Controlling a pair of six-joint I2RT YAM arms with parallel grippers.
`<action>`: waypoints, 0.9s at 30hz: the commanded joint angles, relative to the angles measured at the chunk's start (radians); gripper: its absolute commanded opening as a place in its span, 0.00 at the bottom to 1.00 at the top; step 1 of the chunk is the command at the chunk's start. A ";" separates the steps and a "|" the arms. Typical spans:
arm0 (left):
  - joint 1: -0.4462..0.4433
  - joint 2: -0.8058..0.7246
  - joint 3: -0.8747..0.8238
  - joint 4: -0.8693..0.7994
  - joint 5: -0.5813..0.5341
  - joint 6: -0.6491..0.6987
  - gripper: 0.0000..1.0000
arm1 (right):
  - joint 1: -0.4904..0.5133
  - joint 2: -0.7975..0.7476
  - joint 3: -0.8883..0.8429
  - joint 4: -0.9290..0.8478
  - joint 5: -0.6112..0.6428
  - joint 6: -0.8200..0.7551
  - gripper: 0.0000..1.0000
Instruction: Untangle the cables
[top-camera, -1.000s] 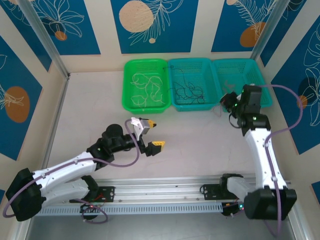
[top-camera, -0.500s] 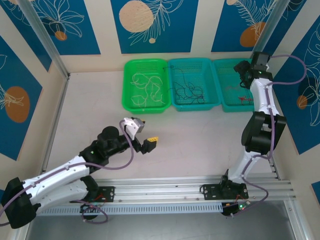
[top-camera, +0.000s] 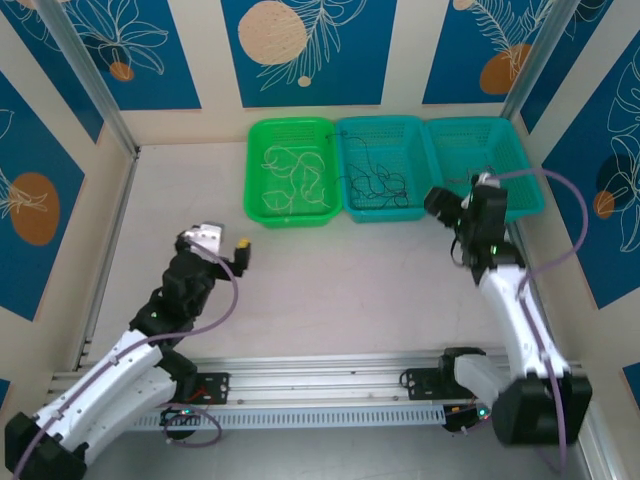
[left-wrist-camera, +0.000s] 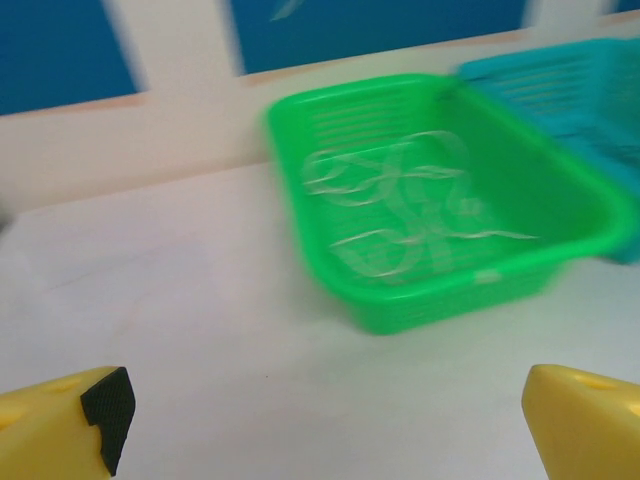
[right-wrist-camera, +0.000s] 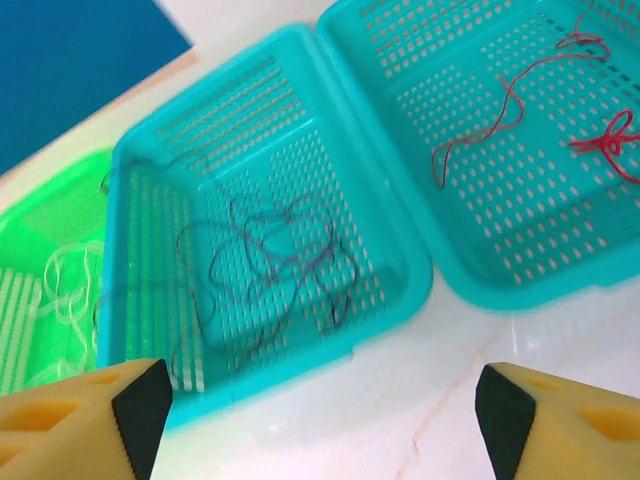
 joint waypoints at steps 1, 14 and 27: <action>0.135 -0.009 -0.062 0.074 -0.073 0.026 1.00 | 0.060 -0.161 -0.266 0.258 0.128 -0.164 0.86; 0.390 0.580 -0.209 0.809 0.174 0.099 1.00 | 0.049 0.338 -0.468 1.000 0.079 -0.348 1.00; 0.442 0.883 -0.065 0.851 0.289 0.054 1.00 | 0.011 0.565 -0.369 1.042 -0.059 -0.363 0.99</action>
